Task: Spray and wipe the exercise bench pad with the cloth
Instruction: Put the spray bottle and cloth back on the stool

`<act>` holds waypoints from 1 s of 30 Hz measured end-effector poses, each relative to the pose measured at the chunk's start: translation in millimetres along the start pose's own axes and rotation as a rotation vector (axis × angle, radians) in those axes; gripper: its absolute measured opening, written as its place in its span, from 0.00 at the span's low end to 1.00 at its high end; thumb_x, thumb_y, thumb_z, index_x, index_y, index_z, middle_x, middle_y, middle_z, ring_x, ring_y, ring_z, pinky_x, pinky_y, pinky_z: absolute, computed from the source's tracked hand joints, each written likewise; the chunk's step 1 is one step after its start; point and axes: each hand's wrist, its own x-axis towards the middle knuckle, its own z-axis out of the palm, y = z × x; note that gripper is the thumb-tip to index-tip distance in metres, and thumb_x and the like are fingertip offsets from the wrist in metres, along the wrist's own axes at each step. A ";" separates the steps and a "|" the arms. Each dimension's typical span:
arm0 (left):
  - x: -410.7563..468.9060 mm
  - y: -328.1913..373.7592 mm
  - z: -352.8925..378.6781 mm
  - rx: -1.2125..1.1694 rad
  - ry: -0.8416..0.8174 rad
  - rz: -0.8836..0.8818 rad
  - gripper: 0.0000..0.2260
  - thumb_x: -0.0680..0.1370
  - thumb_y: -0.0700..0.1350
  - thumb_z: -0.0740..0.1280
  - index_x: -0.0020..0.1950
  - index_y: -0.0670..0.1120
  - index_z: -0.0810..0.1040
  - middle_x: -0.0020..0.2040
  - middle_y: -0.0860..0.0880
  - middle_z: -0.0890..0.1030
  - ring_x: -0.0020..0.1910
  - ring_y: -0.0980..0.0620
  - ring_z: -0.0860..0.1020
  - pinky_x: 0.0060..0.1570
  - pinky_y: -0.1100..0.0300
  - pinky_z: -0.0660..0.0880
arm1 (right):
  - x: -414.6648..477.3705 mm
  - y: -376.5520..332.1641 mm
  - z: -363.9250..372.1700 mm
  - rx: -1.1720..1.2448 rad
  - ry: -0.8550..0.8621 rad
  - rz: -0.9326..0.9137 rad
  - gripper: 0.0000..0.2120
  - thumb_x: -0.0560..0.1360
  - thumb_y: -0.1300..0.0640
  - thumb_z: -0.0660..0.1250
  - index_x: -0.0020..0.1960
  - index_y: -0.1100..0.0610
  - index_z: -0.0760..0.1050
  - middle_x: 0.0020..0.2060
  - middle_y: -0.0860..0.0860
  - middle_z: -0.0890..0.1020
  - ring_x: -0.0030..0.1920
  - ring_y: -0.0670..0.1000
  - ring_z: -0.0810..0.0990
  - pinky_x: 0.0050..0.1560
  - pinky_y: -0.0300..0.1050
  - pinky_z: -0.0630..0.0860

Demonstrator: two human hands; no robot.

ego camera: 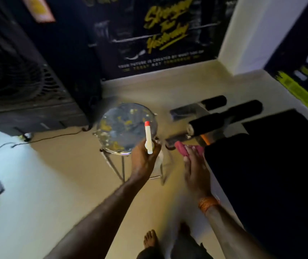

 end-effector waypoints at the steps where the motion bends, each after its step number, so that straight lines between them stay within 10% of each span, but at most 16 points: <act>1: 11.7 -6.3 -14.1 0.013 0.020 -0.011 0.10 0.77 0.47 0.75 0.41 0.44 0.77 0.31 0.51 0.76 0.31 0.59 0.72 0.33 0.65 0.67 | 9.6 -9.5 14.5 0.002 -0.013 -0.027 0.22 0.84 0.49 0.56 0.73 0.59 0.74 0.71 0.57 0.78 0.73 0.58 0.73 0.67 0.57 0.77; 6: 72.8 -30.1 -61.5 0.078 0.110 -0.066 0.12 0.77 0.55 0.73 0.42 0.48 0.78 0.38 0.48 0.82 0.39 0.45 0.81 0.42 0.47 0.77 | 62.6 -42.6 80.8 0.034 -0.141 -0.070 0.24 0.85 0.47 0.53 0.74 0.58 0.73 0.71 0.57 0.78 0.74 0.59 0.73 0.70 0.56 0.75; 15: 178.2 -72.0 -82.9 0.010 0.261 -0.153 0.09 0.78 0.50 0.74 0.48 0.45 0.82 0.46 0.51 0.85 0.44 0.51 0.83 0.43 0.57 0.77 | 158.4 -37.0 198.0 0.003 -0.392 -0.055 0.24 0.86 0.46 0.53 0.79 0.54 0.66 0.76 0.59 0.72 0.77 0.61 0.69 0.67 0.66 0.76; 23: 208.1 -100.8 -72.4 0.065 0.263 -0.140 0.13 0.78 0.55 0.72 0.55 0.47 0.80 0.48 0.59 0.82 0.48 0.67 0.80 0.47 0.59 0.79 | 177.2 -0.2 261.7 -0.393 -0.570 -0.224 0.34 0.84 0.36 0.44 0.83 0.55 0.58 0.81 0.57 0.62 0.82 0.61 0.57 0.80 0.70 0.47; 30: 189.7 -114.4 -81.6 0.158 0.160 -0.056 0.28 0.77 0.61 0.72 0.72 0.53 0.67 0.62 0.50 0.78 0.58 0.52 0.77 0.58 0.48 0.78 | 173.2 -11.8 233.3 -0.383 -0.595 -0.215 0.34 0.82 0.36 0.39 0.84 0.49 0.46 0.84 0.53 0.48 0.83 0.56 0.41 0.79 0.70 0.40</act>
